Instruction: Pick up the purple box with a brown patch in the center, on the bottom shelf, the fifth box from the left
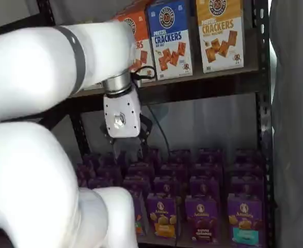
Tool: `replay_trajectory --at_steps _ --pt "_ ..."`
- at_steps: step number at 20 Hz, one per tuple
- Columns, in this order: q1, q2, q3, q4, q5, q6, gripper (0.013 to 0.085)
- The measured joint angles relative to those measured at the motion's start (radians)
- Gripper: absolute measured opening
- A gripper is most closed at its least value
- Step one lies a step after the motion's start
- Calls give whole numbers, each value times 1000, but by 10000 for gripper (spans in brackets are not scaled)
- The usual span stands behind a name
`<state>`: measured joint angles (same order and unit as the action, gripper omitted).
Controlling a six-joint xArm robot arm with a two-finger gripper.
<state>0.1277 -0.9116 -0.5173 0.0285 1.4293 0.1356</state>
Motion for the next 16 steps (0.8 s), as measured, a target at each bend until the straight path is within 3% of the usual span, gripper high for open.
replay_trajectory --at_steps 2,8,16 --pt "21 -3 2 -37 -4 25 850" --pt "33 -7 13 -50 -25 41 850" --pt "75 41 82 -113 -126 103 850"
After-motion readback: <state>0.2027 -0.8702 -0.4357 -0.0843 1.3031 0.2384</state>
